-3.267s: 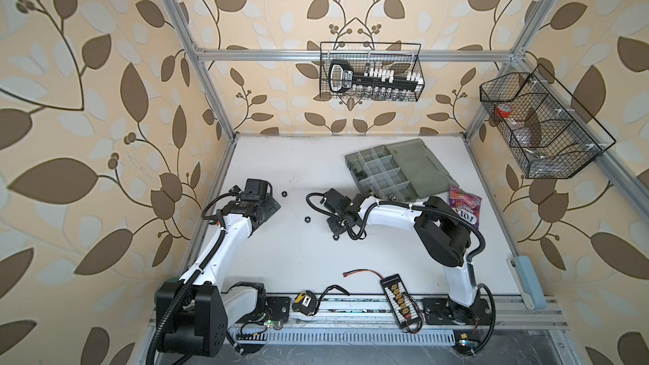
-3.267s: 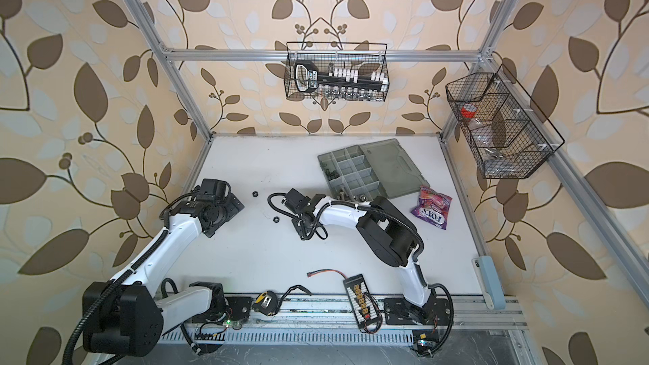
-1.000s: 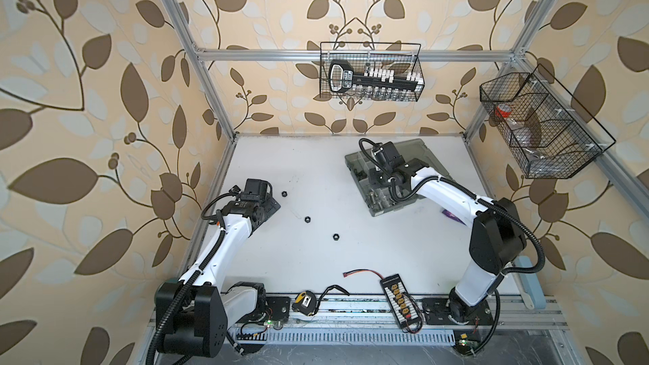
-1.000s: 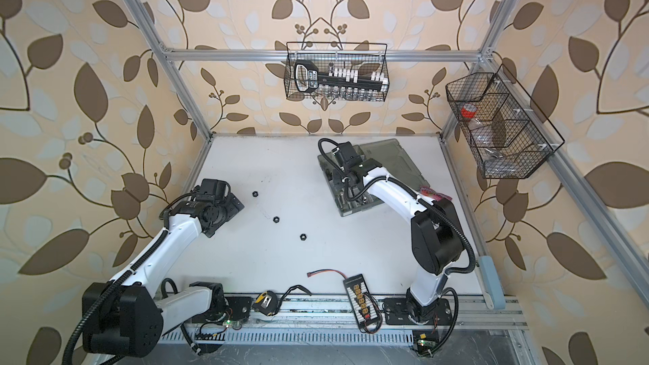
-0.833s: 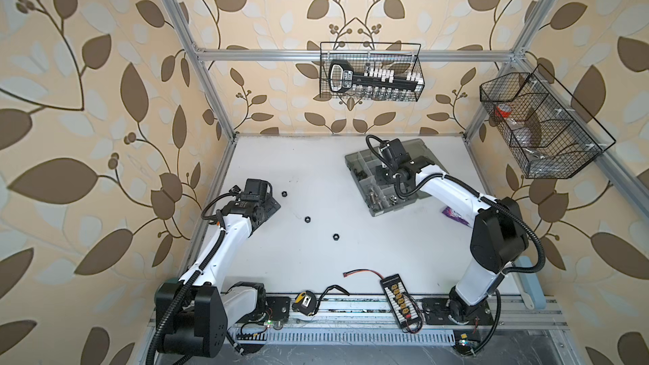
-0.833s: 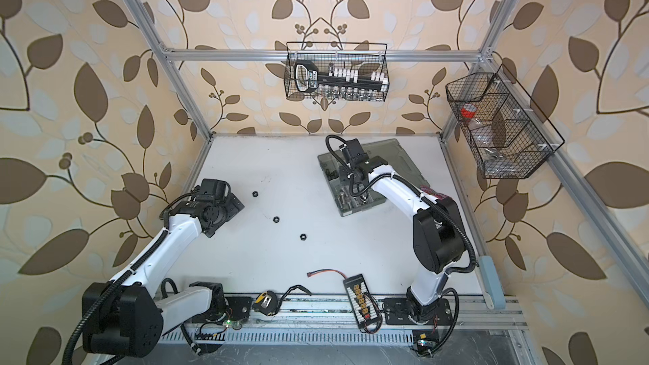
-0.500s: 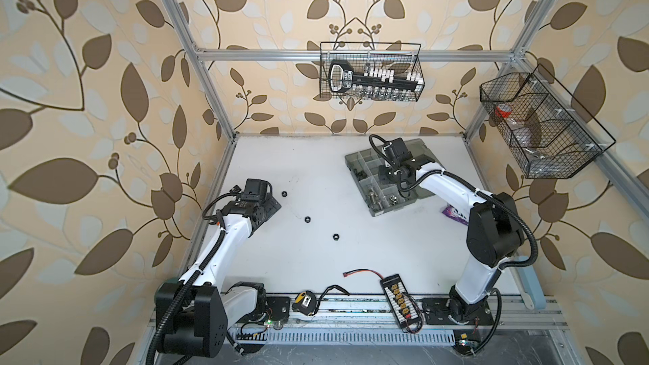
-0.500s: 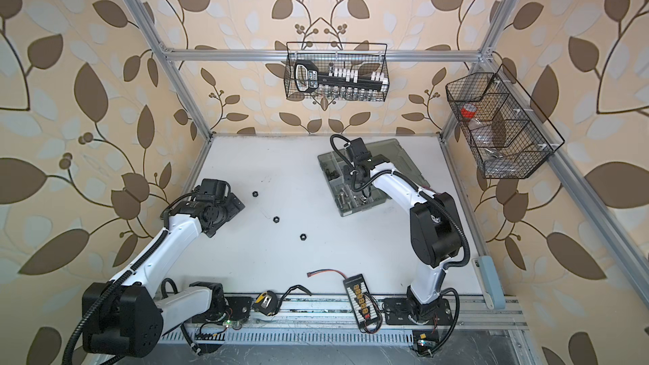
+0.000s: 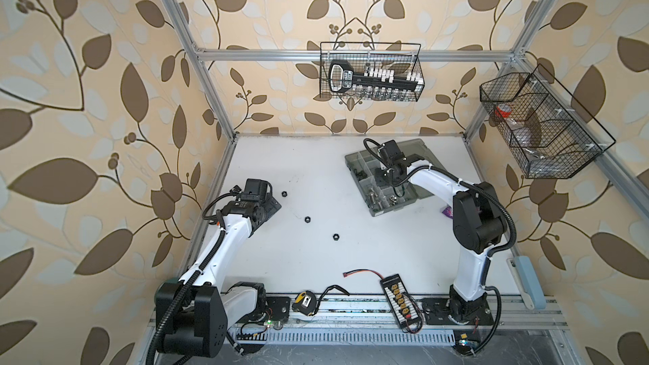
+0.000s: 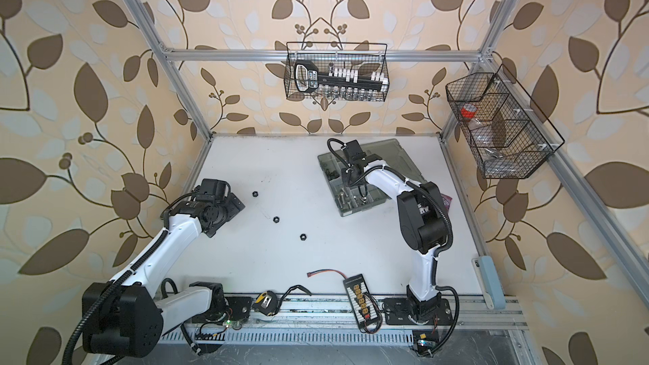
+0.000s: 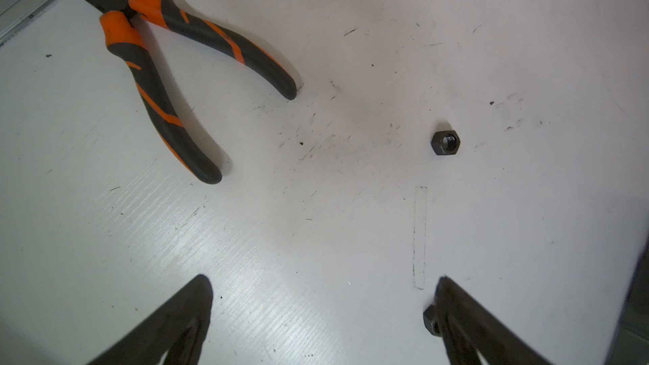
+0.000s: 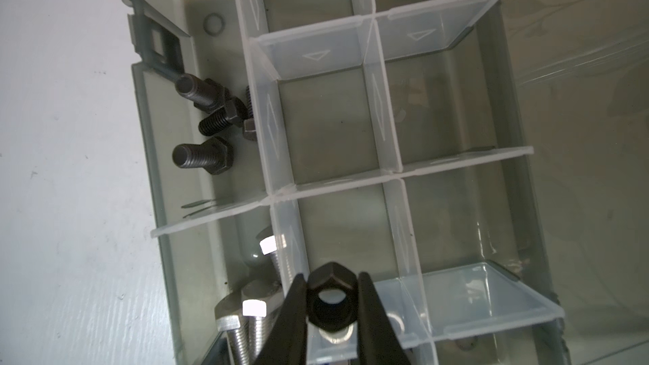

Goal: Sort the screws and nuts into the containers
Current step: 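Open the right gripper to drop the black nut into a compartment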

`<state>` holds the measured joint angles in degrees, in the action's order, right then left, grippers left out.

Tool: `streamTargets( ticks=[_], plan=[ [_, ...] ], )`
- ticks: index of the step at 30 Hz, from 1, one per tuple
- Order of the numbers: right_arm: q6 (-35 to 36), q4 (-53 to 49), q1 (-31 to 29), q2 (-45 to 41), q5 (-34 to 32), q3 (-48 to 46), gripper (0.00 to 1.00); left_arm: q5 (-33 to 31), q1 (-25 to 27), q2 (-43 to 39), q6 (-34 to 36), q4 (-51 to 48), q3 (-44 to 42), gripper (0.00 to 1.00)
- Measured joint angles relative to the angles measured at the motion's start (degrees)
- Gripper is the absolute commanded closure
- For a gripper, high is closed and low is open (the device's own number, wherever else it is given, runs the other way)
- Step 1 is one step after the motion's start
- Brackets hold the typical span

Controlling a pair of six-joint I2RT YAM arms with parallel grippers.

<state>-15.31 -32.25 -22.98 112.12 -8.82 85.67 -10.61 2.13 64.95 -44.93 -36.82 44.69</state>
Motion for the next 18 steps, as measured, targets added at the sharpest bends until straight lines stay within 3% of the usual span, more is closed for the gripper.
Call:
streamTargets(
  ticks=[4, 7, 18],
  plan=[
    [0.3, 0.1, 0.3, 1.1, 0.0, 0.2, 0.66, 0.0, 0.0, 0.0, 0.0, 0.0, 0.0, 0.01],
    [0.4, 0.0, 0.5, 1.3, 0.0, 0.2, 0.64, 0.0, 0.0, 0.0, 0.0, 0.0, 0.0, 0.01],
    [0.2, -0.1, 0.3, -1.1, 0.0, -0.3, 0.63, 0.0, 0.0, 0.0, 0.0, 0.0, 0.0, 0.01]
  ],
)
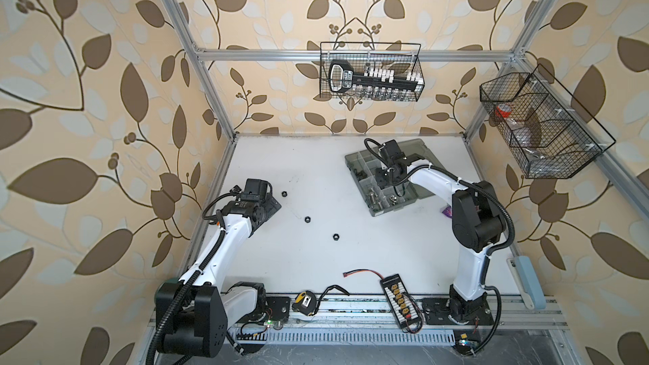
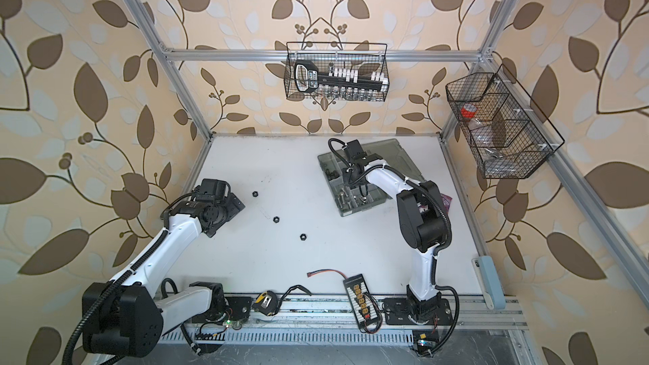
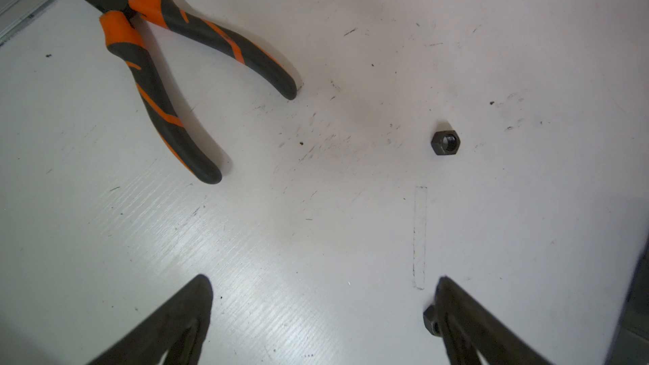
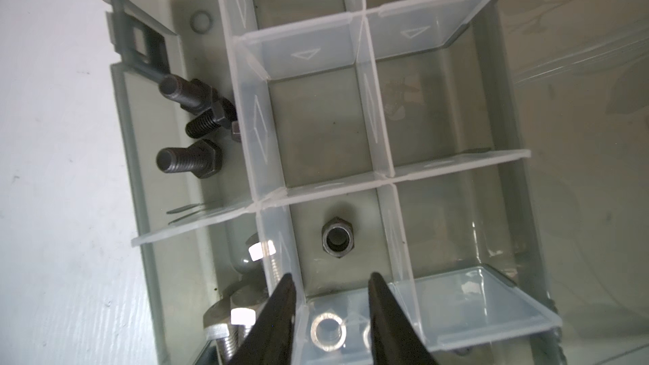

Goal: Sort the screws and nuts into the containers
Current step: 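Open the right gripper to drop the black nut into a compartment, then move the right gripper to another black nut and grasp it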

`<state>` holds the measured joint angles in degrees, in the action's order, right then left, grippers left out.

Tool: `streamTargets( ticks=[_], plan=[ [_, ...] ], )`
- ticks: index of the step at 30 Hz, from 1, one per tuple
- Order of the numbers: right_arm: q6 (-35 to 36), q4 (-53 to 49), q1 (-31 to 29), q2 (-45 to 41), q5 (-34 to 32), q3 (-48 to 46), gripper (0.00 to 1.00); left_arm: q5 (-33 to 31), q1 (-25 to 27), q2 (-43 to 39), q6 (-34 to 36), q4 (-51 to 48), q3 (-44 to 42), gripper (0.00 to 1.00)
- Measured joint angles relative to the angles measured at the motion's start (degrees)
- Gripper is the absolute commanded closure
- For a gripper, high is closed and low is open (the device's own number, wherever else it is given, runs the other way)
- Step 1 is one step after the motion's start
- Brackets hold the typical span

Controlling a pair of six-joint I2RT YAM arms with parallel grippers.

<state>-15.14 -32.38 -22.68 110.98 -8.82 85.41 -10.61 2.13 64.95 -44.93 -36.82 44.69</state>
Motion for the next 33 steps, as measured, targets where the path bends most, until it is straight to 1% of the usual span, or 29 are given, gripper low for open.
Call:
streamTargets(
  ticks=[2, 5, 9, 13, 18, 22, 25, 33],
  plan=[
    [0.0, 0.0, -0.6, -2.6, -0.5, -0.9, 0.63, 0.0, 0.0, 0.0, 0.0, 0.0, 0.0, 0.01],
    [-0.3, 0.0, -3.2, -7.6, -1.8, -2.8, 0.63, 0.0, 0.0, 0.0, 0.0, 0.0, 0.0, 0.01],
    [-1.3, 0.0, -8.7, -12.7, -2.8, -5.0, 0.64, 0.0, 0.0, 0.0, 0.0, 0.0, 0.0, 0.01],
    [-3.0, -0.2, -14.7, -14.4, -2.7, -7.9, 0.64, 0.0, 0.0, 0.0, 0.0, 0.0, 0.0, 0.01],
    [-5.0, -1.7, -23.6, -12.9, -1.4, -9.3, 0.63, 0.0, 0.0, 0.0, 0.0, 0.0, 0.0, 0.01],
    [-5.8, -2.3, -29.1, -9.7, -0.4, -9.2, 0.61, 0.0, 0.0, 0.0, 0.0, 0.0, 0.0, 0.01],
    [-5.9, -2.8, -30.7, -6.8, 1.0, -9.2, 0.59, 0.0, 0.0, 0.0, 0.0, 0.0, 0.0, 0.01],
    [-5.8, -4.1, -32.3, -0.7, 3.0, -8.2, 0.55, 0.0, 0.0, -0.4, 0.0, 0.0, -0.6, 0.01]
  ],
)
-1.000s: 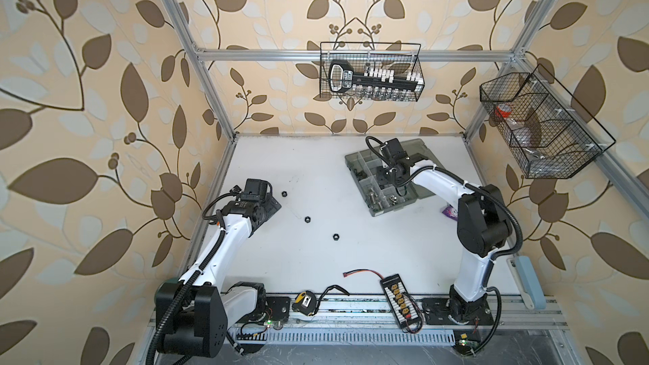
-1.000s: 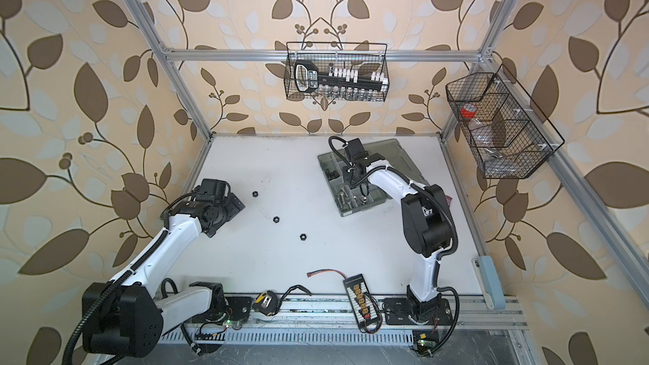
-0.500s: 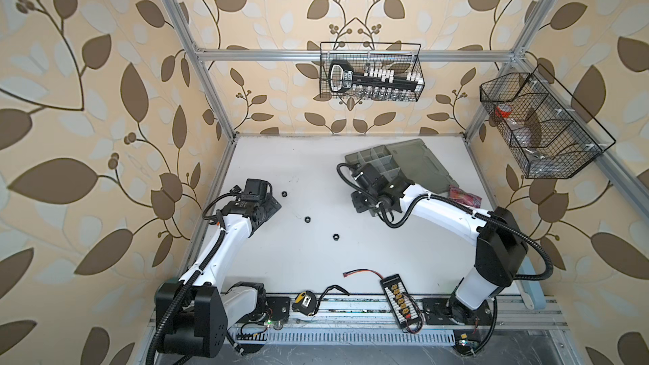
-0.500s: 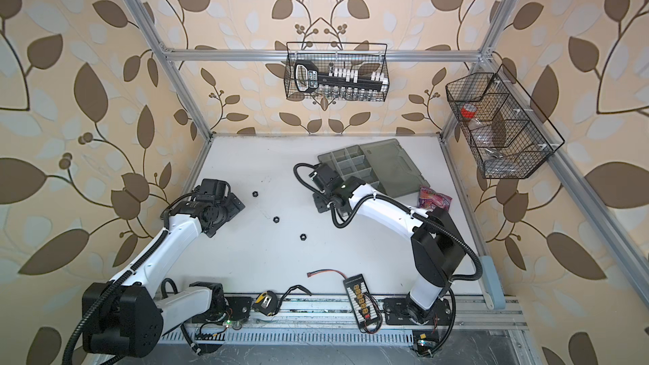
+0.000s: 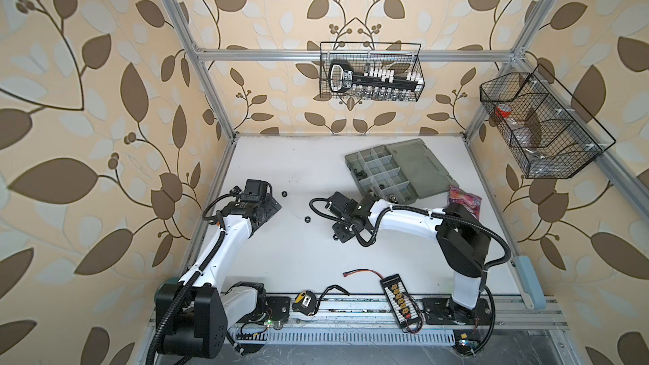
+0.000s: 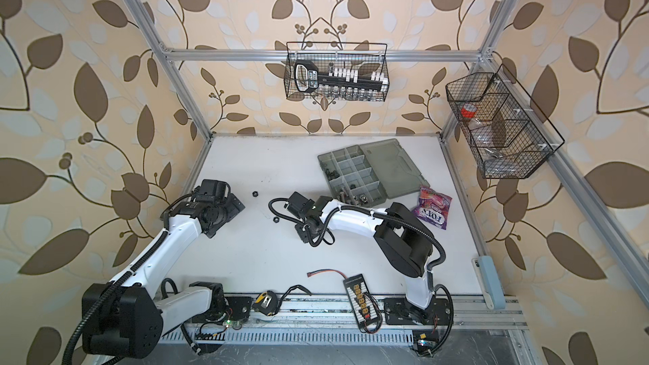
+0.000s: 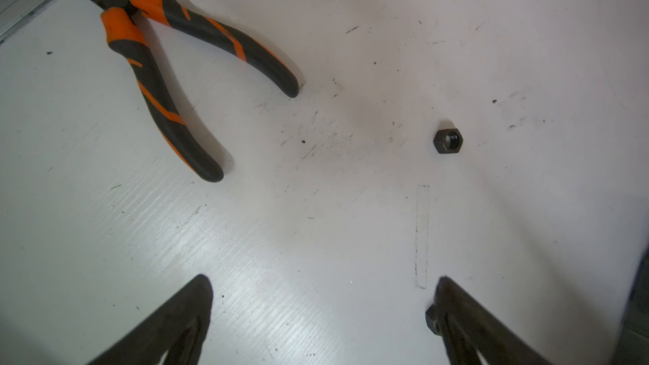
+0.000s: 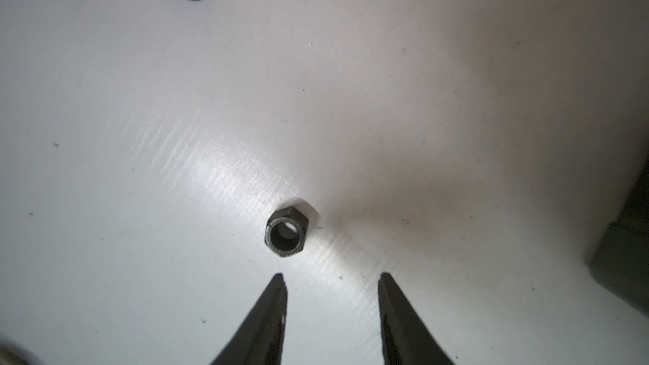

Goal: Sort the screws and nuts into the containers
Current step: 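Move the right gripper to another black nut and grasp it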

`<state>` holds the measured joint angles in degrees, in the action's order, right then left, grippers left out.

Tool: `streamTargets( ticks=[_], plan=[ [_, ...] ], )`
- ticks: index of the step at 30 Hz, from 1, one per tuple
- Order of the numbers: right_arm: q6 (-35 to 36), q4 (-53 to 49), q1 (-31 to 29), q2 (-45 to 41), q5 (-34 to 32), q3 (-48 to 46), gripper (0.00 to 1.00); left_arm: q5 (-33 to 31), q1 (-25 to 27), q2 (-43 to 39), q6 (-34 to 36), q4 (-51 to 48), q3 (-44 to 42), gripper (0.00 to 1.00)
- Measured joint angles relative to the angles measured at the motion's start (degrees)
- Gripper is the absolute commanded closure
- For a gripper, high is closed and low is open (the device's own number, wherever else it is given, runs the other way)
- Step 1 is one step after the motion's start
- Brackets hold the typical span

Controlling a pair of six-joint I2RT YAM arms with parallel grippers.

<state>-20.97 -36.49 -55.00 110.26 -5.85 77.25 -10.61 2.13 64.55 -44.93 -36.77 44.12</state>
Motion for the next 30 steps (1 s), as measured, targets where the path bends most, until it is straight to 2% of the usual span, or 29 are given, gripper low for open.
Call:
streamTargets(
  ticks=[17, 25, 30],
  plan=[
    [0.3, -0.2, -1.2, 6.2, 1.0, 4.6, 0.58, 0.0, 0.0, 0.0, 0.0, 0.0, 0.0, 0.01],
    [0.4, -0.2, -1.2, 7.3, 1.0, 4.9, 0.65, 0.0, 0.0, 0.0, 0.0, 0.0, 0.0, 0.01],
    [0.5, -0.2, -1.2, 7.3, 1.0, 4.9, 0.73, 0.0, 0.0, 0.0, 0.0, 0.0, 0.0, 0.01]
  ],
)
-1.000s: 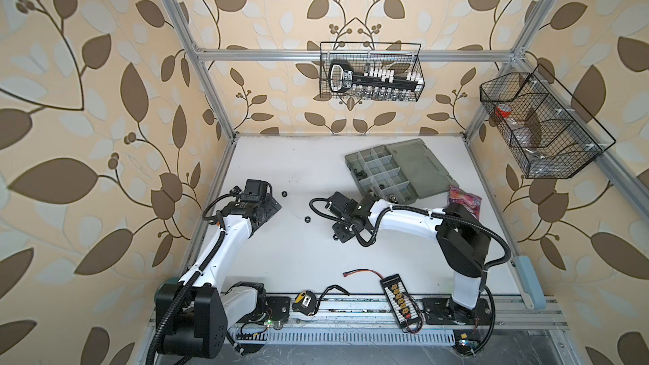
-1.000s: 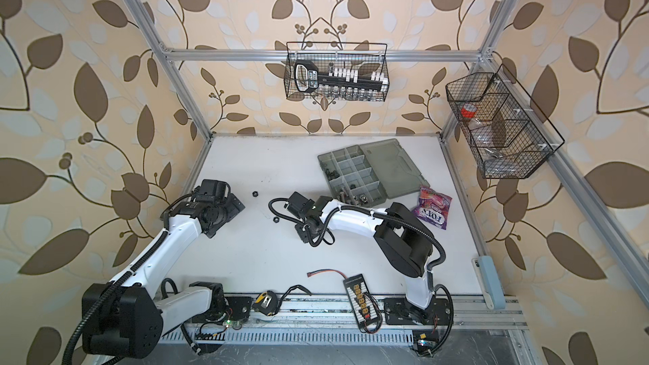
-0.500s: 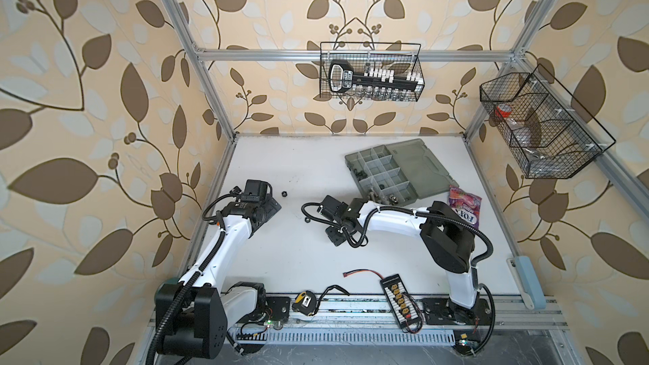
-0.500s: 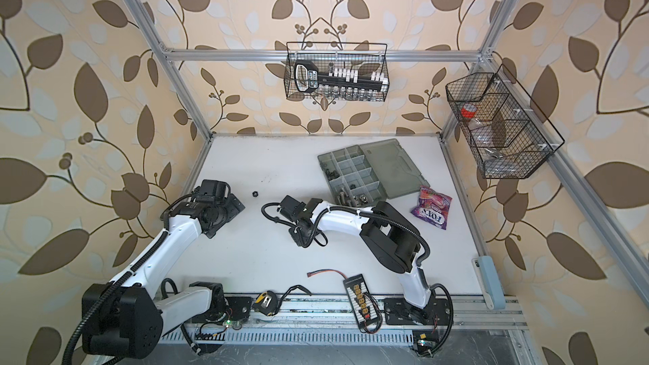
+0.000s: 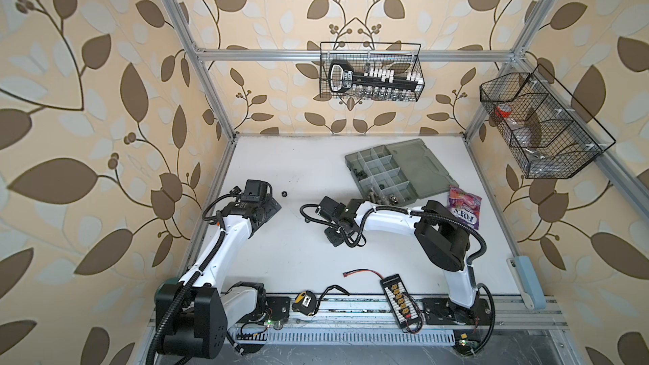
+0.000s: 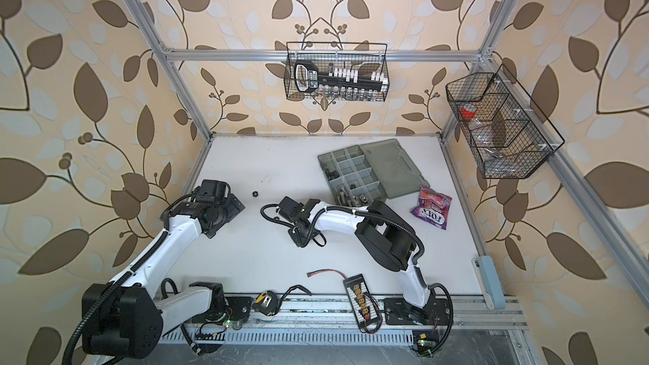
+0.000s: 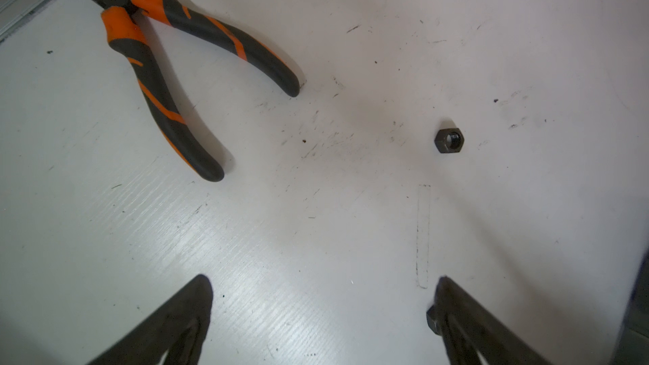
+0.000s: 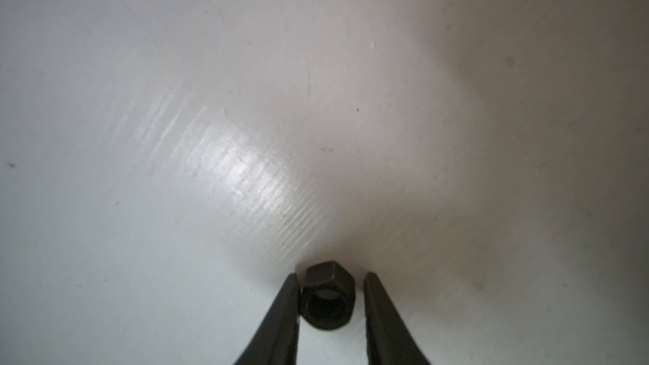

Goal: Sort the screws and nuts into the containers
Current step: 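Move the right gripper to another black nut and grasp it, then carry the black nut over the parts box with the right gripper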

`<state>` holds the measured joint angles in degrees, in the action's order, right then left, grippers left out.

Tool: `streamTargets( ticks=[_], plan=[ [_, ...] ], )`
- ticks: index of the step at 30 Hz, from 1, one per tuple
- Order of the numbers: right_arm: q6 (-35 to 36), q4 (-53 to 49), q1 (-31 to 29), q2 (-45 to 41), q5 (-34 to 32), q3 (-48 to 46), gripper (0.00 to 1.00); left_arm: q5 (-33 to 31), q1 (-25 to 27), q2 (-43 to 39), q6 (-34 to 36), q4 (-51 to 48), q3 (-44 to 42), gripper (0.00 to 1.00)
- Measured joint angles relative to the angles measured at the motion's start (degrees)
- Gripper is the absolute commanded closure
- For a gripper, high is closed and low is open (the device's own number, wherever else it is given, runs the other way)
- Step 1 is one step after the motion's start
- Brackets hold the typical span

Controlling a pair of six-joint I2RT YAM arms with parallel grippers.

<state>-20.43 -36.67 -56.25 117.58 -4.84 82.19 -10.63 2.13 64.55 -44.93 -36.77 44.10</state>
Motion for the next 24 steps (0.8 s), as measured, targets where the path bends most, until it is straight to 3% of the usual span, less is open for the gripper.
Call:
streamTargets(
  ticks=[15, 24],
  plan=[
    [0.3, 0.0, 0.2, 0.0, 0.0, 0.0, 0.92, 0.0, 0.0, 0.0, 0.0, 0.0, 0.0, 0.01],
    [0.3, -0.3, 5.3, -5.3, -0.1, 0.0, 0.93, 0.0, 0.0, 0.0, 0.0, 0.0, 0.0, 0.01]
  ],
)
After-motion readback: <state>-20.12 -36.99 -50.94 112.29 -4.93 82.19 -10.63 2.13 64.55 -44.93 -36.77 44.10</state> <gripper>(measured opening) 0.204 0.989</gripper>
